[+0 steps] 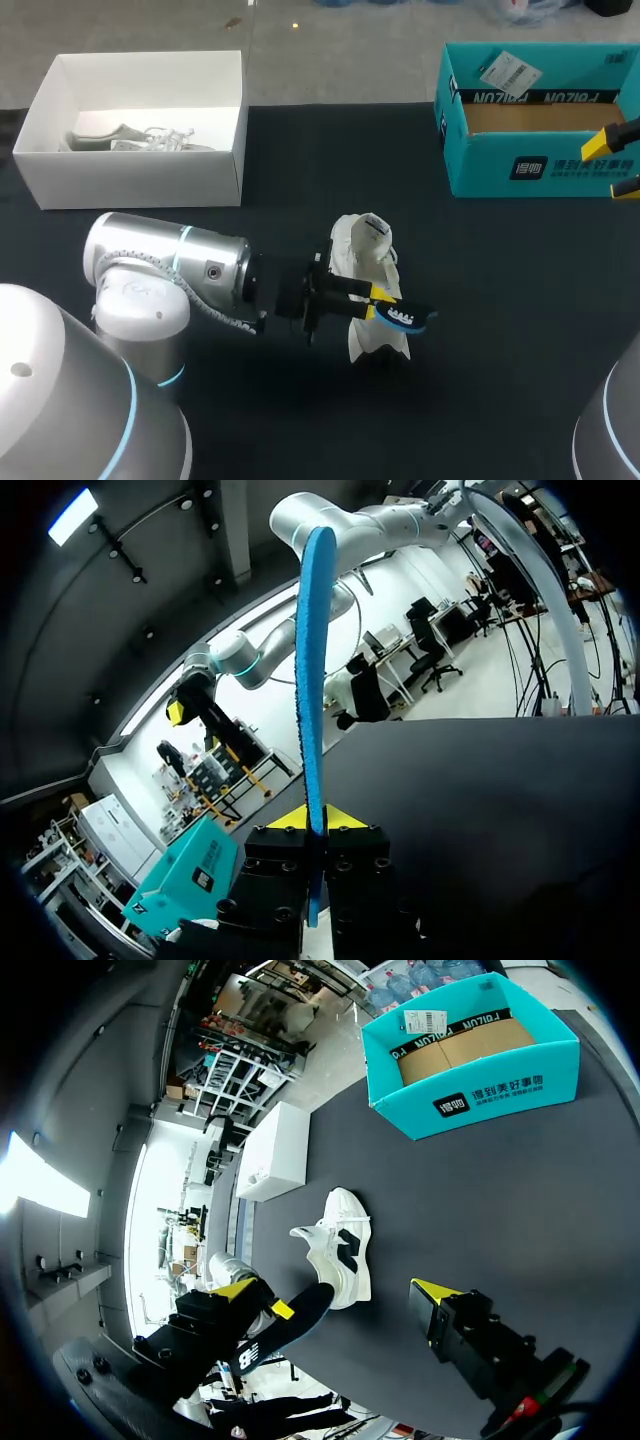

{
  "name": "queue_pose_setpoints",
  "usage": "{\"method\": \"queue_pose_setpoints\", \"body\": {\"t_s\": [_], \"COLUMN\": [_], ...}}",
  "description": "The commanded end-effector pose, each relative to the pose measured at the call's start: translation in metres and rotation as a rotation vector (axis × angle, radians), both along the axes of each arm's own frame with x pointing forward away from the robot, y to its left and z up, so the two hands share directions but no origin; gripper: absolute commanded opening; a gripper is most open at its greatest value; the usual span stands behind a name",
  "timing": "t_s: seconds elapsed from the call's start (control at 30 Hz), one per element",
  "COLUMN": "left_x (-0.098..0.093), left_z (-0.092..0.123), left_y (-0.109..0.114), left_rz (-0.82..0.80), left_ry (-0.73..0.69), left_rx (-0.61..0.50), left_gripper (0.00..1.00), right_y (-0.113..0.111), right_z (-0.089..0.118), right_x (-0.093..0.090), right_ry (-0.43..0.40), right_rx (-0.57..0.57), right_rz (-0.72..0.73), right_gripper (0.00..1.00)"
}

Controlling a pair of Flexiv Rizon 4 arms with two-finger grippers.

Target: Take the shoe out of the shoebox, open the shoe tongue, remove and reinsert the insole, then place the shoe into the shoebox

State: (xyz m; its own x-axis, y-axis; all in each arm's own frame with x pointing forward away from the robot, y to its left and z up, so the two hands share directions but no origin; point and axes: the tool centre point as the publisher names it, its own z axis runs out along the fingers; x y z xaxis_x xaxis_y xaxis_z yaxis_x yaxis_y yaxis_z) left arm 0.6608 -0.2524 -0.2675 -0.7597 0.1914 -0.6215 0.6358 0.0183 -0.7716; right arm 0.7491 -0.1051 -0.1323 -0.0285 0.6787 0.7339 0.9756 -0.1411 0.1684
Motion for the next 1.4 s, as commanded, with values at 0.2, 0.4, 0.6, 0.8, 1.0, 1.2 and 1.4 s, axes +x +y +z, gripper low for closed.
{"method": "queue_pose_setpoints", "body": {"t_s": [0.2,0.4,0.6,0.8,1.0,1.2,1.4], "left_x": [0.018,0.032,0.038,0.048,0.058,0.065,0.071], "left_z": [-0.01,-0.028,-0.042,-0.046,-0.049,-0.056,-0.061], "left_y": [0.026,0.023,0.02,0.021,0.022,0.021,0.02], "left_rz": [0.047,0.05,0.059,0.119,0.159,0.194,0.228], "left_ry": [-0.019,-0.025,0.002,0.031,0.039,0.039,0.052], "left_rx": [0.038,0.093,0.119,0.075,0.052,0.043,0.052], "left_gripper": [0.0,0.0,0.0,0.0,0.0,0.0,0.0], "right_y": [0.0,0.0,0.0,0.0,0.0,0.0,0.0], "right_z": [0.0,0.0,0.0,0.0,0.0,0.0,0.0], "right_x": [0.0,0.0,0.0,0.0,0.0,0.0,0.0], "right_ry": [0.001,0.001,0.001,0.001,0.001,0.001,0.001], "right_rx": [-0.002,-0.002,-0.002,-0.002,-0.002,-0.002,-0.002], "right_rz": [0.0,0.0,0.0,0.0,0.0,0.0,0.0], "right_gripper": [1.0,1.0,1.0,1.0,1.0,1.0,1.0]}}
